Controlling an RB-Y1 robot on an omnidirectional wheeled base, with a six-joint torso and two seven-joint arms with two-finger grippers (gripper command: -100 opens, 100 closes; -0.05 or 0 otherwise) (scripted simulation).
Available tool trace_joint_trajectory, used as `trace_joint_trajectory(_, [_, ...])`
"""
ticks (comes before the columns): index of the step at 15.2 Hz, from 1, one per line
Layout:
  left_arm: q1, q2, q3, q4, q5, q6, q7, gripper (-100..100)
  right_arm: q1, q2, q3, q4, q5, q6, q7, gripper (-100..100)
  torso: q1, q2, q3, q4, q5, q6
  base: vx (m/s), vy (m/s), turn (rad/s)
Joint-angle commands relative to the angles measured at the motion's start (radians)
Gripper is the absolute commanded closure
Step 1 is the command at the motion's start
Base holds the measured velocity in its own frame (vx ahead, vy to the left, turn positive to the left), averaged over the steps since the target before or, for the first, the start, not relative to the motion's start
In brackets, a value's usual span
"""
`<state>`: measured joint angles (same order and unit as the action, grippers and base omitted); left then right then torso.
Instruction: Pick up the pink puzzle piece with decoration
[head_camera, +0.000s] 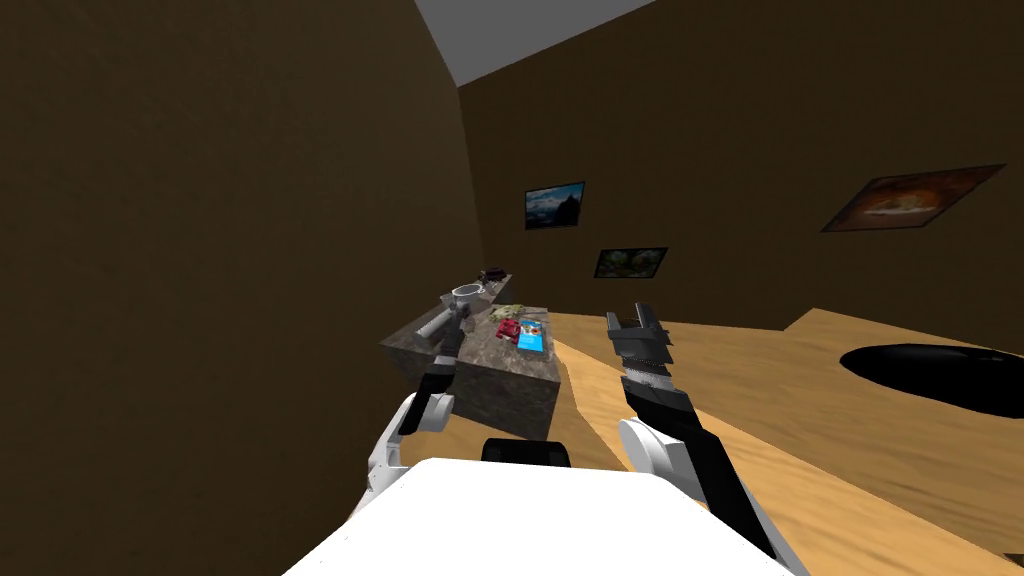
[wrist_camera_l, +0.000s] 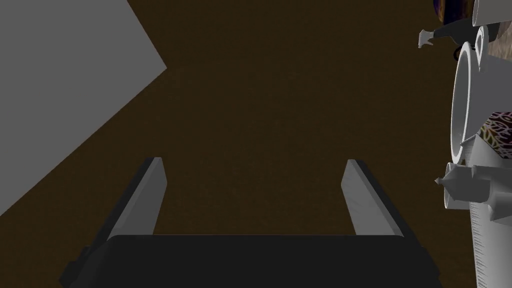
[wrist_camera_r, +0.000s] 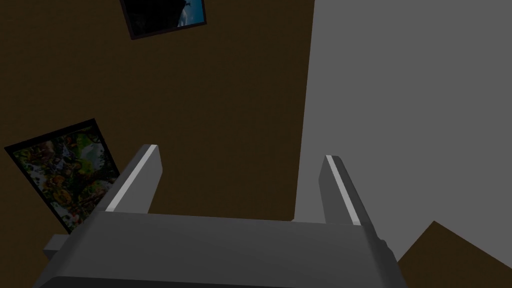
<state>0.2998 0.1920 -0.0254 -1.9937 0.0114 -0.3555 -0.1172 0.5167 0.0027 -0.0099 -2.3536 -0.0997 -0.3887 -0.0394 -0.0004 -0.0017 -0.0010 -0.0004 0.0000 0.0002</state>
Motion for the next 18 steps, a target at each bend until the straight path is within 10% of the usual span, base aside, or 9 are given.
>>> trace_joint_trajectory(1, [-0.029,0.003,0.001,0.050,-0.008,0.009,-0.005,-100,0.000,0.000,0.000,0.000,0.000,0.000,0.000,0,0.000,0.000,0.000,0.000,0.000,0.000,0.018,-0.006,-0.105])
trace_joint_trajectory(18, [-0.148,-0.027,-0.010,0.321,-0.057,0.040,-0.036,-100,0.000,0.000,0.000,0.000,0.000,0.000,0.000,0,0.000,0.000,0.000,0.000,0.000,0.000,0.015,-0.004,-0.064])
